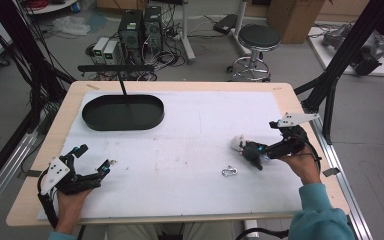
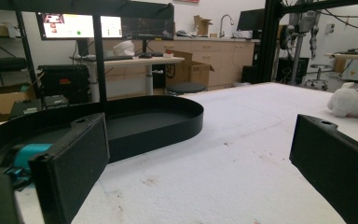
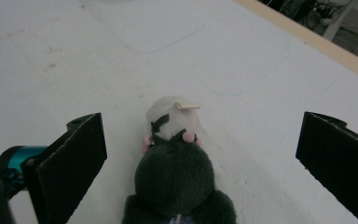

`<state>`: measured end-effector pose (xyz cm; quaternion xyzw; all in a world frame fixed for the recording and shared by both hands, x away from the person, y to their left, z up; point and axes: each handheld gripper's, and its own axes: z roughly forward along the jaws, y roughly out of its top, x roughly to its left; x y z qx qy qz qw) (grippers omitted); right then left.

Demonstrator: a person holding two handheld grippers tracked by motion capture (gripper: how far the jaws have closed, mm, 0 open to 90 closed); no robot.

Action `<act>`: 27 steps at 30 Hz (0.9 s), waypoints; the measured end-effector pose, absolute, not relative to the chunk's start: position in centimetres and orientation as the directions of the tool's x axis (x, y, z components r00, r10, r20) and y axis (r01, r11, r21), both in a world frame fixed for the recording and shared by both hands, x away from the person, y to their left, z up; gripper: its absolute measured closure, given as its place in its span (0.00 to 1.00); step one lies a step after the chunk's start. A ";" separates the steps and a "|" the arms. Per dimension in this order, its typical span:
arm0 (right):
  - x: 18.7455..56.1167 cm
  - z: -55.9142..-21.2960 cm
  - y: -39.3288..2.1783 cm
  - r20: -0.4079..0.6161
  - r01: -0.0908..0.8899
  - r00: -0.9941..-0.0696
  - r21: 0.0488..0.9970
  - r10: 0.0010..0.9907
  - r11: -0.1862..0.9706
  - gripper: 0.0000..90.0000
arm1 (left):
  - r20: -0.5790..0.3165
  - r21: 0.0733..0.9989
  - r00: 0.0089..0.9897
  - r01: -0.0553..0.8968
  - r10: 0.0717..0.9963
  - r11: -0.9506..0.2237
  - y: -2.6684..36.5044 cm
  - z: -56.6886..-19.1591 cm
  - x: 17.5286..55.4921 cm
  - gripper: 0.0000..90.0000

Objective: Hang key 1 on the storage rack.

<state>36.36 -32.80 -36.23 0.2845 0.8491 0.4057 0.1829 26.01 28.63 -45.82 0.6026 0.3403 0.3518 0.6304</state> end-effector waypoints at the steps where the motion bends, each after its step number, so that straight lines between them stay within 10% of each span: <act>1: 36.4 -36.3 -32.7 -0.076 0.342 -0.773 0.786 0.630 0.515 0.01 | -0.004 0.999 0.520 -0.033 0.854 0.025 28.7 -45.8 26.0 0.06; 27: 39.0 -39.0 -30.3 -0.036 0.434 -0.833 0.576 0.552 0.692 0.01 | -0.005 0.999 0.522 -0.035 0.853 0.028 28.6 -45.8 26.0 0.06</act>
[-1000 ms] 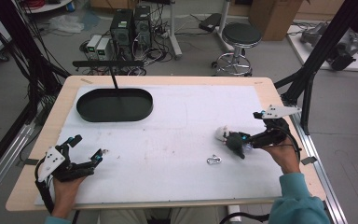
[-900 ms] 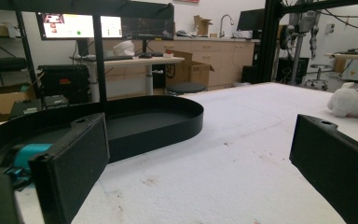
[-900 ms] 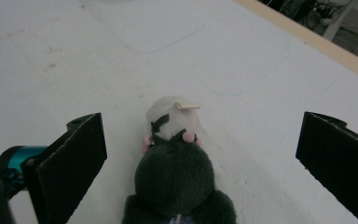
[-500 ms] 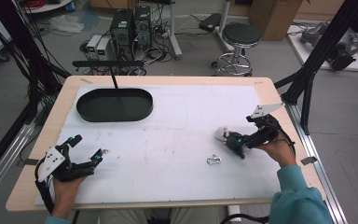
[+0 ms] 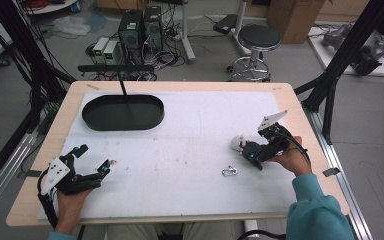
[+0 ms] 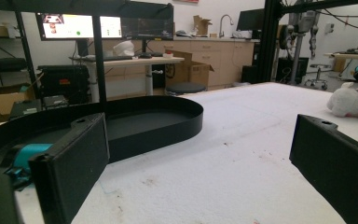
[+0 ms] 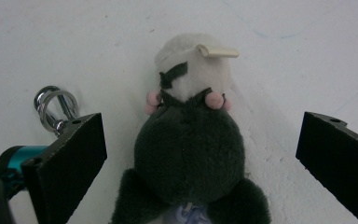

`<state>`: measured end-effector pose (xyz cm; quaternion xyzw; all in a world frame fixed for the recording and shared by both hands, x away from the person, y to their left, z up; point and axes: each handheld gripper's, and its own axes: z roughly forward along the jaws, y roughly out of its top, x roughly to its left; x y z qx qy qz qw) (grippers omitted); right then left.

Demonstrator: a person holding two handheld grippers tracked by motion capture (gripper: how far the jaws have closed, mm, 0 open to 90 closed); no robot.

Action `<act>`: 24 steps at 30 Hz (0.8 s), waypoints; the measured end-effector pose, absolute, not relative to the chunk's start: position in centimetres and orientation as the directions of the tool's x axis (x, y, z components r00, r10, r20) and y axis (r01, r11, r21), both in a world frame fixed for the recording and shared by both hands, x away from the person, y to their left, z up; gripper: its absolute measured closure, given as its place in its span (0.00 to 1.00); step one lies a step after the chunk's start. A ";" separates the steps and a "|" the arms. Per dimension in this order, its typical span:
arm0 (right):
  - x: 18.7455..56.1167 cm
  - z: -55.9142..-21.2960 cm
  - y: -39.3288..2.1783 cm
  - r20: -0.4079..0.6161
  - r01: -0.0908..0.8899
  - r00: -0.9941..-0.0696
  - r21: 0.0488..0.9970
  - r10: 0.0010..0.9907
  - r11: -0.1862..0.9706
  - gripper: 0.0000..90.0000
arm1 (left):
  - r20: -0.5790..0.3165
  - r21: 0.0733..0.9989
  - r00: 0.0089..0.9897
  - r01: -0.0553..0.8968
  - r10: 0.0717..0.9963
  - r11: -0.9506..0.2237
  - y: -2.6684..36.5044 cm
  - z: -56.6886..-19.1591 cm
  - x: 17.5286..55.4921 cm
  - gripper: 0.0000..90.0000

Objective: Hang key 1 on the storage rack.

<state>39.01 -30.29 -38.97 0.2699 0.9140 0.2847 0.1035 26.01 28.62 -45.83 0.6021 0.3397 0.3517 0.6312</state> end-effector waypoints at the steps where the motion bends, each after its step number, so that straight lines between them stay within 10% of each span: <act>1: 39.0 -39.1 -30.2 -0.032 0.438 -0.834 0.569 0.550 0.696 0.01 | -0.005 0.999 0.522 -0.035 0.853 0.027 28.6 -45.8 26.0 0.06; 24: 39.5 -40.7 -28.9 -0.005 0.459 -0.854 0.464 0.521 0.758 0.06 | -0.004 0.999 0.522 -0.036 0.853 0.027 28.6 -45.8 26.0 0.06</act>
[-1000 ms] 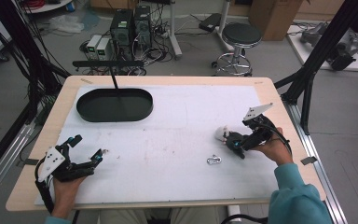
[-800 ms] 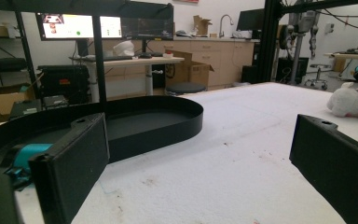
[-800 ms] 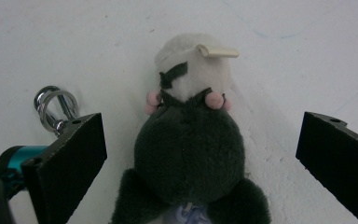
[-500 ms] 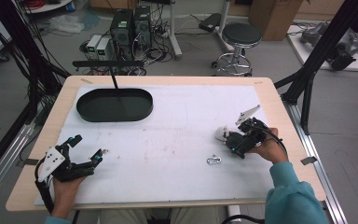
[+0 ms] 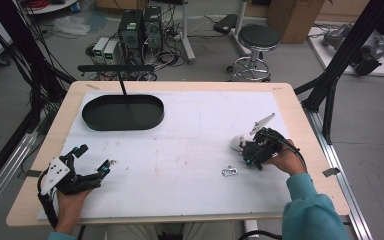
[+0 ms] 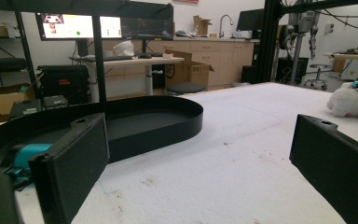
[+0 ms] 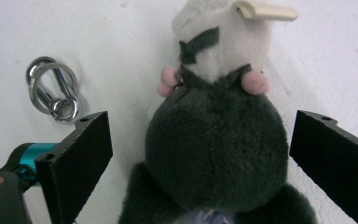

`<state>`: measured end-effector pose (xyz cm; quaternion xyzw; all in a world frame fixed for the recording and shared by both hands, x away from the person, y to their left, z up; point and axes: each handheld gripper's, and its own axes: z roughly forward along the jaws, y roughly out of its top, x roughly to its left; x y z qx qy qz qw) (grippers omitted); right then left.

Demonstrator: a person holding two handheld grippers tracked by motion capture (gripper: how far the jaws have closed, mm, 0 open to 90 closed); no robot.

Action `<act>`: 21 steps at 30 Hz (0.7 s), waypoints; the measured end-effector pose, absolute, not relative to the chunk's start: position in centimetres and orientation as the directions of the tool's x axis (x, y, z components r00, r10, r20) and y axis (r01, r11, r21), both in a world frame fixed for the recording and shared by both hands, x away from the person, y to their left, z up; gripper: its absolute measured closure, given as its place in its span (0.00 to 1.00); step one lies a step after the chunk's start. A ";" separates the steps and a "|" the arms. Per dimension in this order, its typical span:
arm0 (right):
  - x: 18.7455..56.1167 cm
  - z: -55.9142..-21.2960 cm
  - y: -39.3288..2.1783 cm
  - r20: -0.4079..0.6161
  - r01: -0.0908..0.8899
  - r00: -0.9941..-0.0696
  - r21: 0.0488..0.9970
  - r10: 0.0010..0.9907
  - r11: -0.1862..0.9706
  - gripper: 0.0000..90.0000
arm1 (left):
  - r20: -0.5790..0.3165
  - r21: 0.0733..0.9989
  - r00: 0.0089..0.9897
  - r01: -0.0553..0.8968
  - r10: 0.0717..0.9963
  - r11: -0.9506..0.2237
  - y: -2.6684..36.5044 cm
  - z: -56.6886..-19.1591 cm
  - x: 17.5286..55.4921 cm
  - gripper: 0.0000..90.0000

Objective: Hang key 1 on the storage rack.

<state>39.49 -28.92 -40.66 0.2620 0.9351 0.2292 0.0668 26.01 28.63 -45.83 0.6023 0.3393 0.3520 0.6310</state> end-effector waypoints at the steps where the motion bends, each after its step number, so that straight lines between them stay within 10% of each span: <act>1: 39.6 -40.8 -28.9 -0.005 0.460 -0.855 0.455 0.519 0.762 0.06 | -0.005 0.999 0.522 -0.035 0.853 0.028 28.6 -45.8 26.0 0.06; 21: 39.8 -40.5 -29.3 -0.010 0.454 -0.860 0.439 0.510 0.775 0.47 | -0.004 0.999 0.521 -0.036 0.853 0.026 28.6 -45.8 26.0 0.06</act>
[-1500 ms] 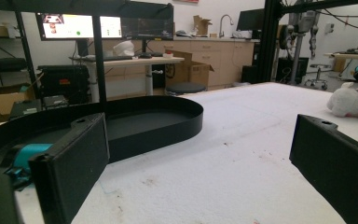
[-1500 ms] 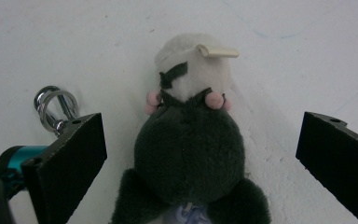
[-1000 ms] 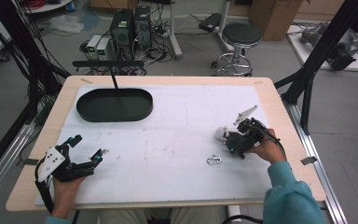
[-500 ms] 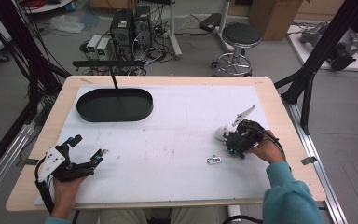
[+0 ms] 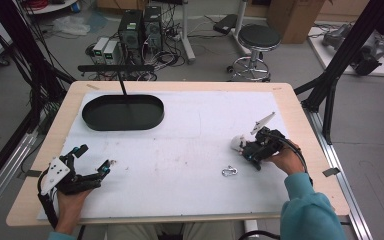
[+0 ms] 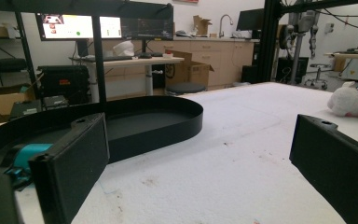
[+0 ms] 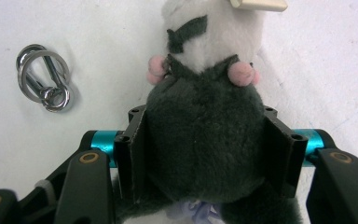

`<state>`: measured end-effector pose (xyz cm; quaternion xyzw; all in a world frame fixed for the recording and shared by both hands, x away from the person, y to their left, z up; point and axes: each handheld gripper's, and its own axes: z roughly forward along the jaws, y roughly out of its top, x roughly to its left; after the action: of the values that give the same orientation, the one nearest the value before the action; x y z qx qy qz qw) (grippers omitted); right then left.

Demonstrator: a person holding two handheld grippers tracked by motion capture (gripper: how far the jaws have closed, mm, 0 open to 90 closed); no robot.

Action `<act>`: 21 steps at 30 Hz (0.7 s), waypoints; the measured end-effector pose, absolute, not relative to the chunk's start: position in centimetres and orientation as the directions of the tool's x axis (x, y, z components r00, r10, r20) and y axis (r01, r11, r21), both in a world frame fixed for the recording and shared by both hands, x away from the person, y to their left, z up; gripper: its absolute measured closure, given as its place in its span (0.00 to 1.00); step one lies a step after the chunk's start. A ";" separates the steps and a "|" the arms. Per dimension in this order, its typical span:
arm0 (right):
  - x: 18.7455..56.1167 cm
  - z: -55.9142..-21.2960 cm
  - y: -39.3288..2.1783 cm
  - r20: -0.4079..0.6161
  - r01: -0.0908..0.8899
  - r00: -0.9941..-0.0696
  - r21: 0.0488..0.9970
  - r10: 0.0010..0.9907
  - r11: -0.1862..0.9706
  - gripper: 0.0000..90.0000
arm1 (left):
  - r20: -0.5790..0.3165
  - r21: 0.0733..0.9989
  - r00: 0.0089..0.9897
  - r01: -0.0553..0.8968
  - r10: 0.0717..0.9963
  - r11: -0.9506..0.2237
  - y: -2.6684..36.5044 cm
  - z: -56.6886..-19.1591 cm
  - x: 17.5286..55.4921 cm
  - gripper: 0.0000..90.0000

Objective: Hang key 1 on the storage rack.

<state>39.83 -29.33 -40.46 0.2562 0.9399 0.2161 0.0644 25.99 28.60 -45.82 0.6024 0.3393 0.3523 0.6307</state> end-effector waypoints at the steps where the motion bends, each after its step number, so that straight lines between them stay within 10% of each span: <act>1: 39.8 -40.5 -29.3 -0.009 0.454 -0.860 0.442 0.510 0.774 0.47 | -0.004 0.999 0.521 -0.035 0.853 0.026 28.6 -45.8 26.0 0.06; 21: 39.6 -37.0 -28.3 0.033 0.354 -0.900 0.637 0.435 0.685 0.47 | 0.012 0.999 0.597 0.026 0.802 -0.034 28.3 -43.7 27.7 0.06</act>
<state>39.57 -28.28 -36.98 0.2152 0.9158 0.3337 0.0605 27.72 28.28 -43.69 0.6466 0.3199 0.3145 0.6170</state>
